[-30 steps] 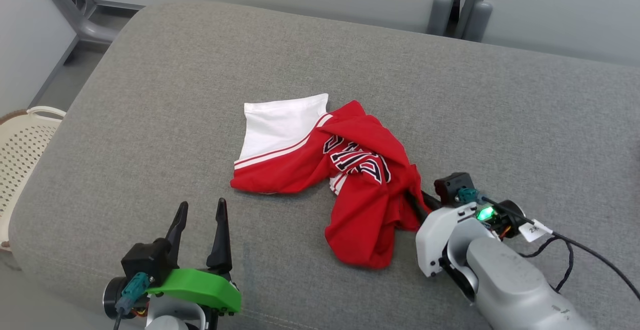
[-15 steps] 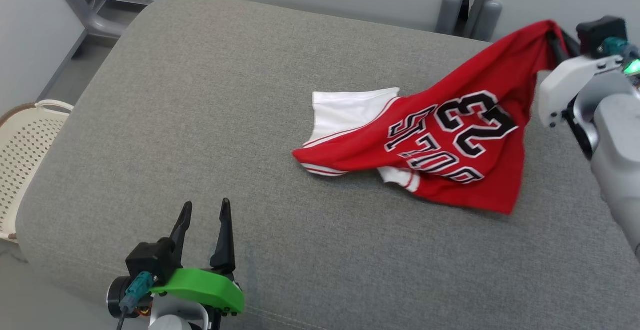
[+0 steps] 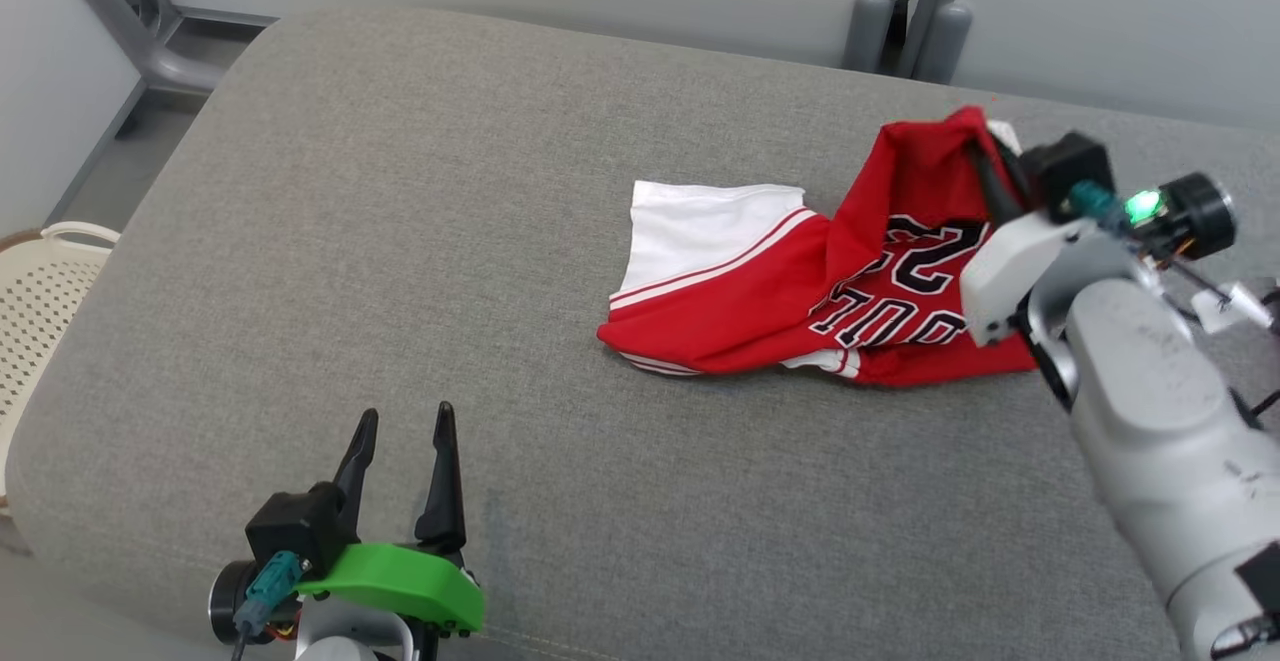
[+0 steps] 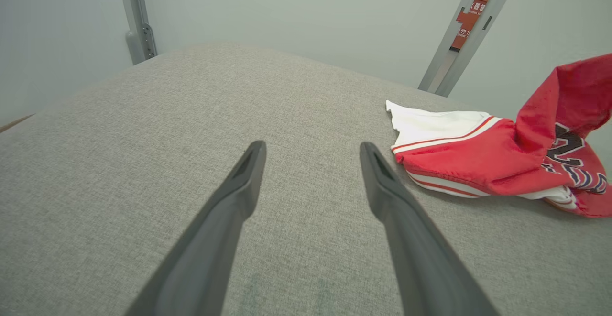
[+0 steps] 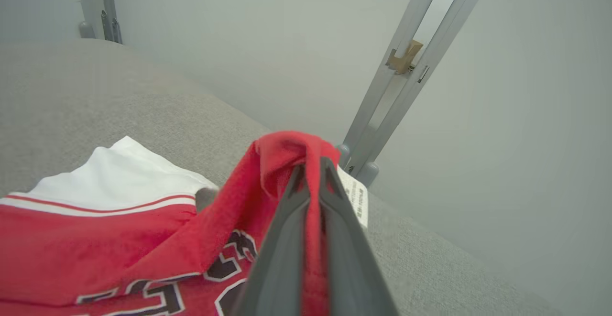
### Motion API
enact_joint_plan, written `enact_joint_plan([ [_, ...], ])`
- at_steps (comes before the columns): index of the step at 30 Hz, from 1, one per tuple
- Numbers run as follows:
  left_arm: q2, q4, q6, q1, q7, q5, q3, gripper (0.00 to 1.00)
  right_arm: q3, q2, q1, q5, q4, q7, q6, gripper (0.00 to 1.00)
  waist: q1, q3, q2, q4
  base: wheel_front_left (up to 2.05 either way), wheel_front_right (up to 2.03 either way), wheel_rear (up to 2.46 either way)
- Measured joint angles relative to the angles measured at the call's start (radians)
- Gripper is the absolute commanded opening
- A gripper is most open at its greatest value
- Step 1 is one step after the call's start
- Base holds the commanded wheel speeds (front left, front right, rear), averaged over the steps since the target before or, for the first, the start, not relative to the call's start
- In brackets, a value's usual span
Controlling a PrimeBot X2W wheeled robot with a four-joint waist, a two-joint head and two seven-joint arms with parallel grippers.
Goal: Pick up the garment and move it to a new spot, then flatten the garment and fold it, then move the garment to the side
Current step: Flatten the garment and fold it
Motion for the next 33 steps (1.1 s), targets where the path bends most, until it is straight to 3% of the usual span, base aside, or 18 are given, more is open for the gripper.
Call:
enact_joint_plan([
  [8,0.019,-0.014,0.010,0.022,0.006,0.000,0.002,1.00,0.004,0.019,0.375,-0.012,-0.236,-0.001,0.000,0.00,0.0000,-0.015,0.0000,-0.049,0.00,0.00,0.00],
  [21,0.030,-0.040,0.022,0.028,0.023,-0.002,-0.010,1.00,-0.126,0.059,0.615,-0.126,-0.380,-0.001,0.000,0.00,0.0000,-0.028,0.0000,-0.116,0.00,0.00,0.00],
  [22,0.031,-0.041,0.022,0.031,0.023,-0.002,-0.009,1.00,-0.141,0.070,0.630,-0.126,-0.392,-0.001,0.000,0.28,0.0000,-0.029,0.0000,-0.119,0.00,0.00,0.00],
  [23,0.032,-0.042,0.023,0.034,0.023,-0.003,-0.009,1.00,-0.150,0.077,0.643,-0.126,-0.404,-0.001,0.000,0.46,0.0000,-0.029,0.0000,-0.122,0.00,0.00,0.00],
  [24,0.034,-0.043,0.025,0.036,0.023,-0.006,-0.008,1.00,-0.159,0.085,0.658,-0.126,-0.417,-0.001,0.000,1.00,0.0000,-0.030,0.0000,-0.125,0.00,0.00,0.00],
  [33,0.038,-0.049,0.032,0.038,0.023,-0.010,-0.007,1.00,-0.229,0.129,0.741,-0.073,-0.517,-0.001,0.000,1.00,0.0000,-0.040,0.0000,-0.157,0.00,0.00,0.00],
])
